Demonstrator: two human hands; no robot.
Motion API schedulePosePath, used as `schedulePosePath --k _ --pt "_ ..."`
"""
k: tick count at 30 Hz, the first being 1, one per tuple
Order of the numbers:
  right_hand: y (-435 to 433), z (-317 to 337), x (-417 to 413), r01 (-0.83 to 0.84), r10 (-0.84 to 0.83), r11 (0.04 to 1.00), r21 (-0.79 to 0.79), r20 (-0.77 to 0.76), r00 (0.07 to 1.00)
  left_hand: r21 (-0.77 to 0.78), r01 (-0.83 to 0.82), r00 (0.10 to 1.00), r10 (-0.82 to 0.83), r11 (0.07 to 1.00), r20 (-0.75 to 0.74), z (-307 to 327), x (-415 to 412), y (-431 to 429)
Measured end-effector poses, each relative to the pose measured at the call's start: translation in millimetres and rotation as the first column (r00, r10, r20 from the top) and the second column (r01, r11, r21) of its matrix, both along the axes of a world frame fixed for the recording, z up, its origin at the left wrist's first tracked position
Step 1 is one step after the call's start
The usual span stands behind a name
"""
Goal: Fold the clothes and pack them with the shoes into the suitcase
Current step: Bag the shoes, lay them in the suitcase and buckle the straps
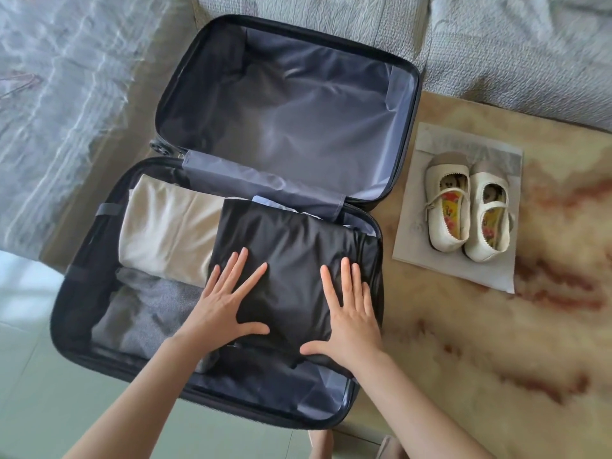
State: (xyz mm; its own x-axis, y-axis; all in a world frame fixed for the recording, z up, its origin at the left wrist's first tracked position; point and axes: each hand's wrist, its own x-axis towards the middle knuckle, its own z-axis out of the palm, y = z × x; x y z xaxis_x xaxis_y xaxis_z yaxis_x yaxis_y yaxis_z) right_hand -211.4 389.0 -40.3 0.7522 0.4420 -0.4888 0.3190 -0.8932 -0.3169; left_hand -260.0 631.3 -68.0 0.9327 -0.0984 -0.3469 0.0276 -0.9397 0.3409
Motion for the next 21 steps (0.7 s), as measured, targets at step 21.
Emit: schedulePosePath --k 21 --pt "9 -1 40 0.011 -0.011 0.995 -0.099 -0.005 1.0 0.276 -0.035 0.967 0.103 0.961 -0.234 24 51 -36"
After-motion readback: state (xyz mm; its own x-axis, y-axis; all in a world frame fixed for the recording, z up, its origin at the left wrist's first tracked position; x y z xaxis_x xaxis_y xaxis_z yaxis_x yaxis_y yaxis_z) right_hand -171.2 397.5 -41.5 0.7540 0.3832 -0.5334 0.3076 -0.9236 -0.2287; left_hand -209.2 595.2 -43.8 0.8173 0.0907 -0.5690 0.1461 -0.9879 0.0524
